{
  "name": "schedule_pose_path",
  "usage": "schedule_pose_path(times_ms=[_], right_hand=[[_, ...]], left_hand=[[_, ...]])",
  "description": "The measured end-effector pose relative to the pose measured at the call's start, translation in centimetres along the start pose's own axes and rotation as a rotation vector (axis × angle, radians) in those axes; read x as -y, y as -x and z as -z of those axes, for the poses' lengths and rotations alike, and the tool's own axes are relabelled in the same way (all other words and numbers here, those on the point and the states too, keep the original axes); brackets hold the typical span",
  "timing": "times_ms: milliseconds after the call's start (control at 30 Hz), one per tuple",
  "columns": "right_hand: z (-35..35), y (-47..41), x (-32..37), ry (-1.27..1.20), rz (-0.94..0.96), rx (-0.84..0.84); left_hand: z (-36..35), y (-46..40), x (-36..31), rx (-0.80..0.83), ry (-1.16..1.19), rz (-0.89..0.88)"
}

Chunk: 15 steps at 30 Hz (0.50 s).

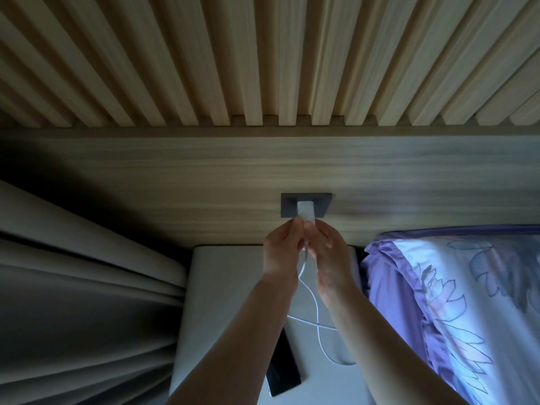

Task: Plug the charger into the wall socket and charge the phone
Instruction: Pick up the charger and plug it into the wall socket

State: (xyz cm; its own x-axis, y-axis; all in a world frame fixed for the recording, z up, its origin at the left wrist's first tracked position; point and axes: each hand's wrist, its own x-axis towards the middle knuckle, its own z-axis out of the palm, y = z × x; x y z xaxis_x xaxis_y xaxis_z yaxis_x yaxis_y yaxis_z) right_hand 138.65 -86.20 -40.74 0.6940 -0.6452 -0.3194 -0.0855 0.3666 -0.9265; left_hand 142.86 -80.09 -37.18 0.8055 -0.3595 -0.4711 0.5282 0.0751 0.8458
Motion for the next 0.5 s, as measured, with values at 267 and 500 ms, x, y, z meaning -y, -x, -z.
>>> schedule_pose_path(times_ms=[267, 500], right_hand=[[-0.4, 0.1, 1.4, -0.008, -0.161, 0.066], [1.5, 2.2, 2.4, 0.114, -0.245, 0.005]], left_hand=[[0.8, -0.7, -0.4, -0.006, -0.162, 0.082], [3.2, 0.1, 0.7, -0.120, -0.202, 0.169]])
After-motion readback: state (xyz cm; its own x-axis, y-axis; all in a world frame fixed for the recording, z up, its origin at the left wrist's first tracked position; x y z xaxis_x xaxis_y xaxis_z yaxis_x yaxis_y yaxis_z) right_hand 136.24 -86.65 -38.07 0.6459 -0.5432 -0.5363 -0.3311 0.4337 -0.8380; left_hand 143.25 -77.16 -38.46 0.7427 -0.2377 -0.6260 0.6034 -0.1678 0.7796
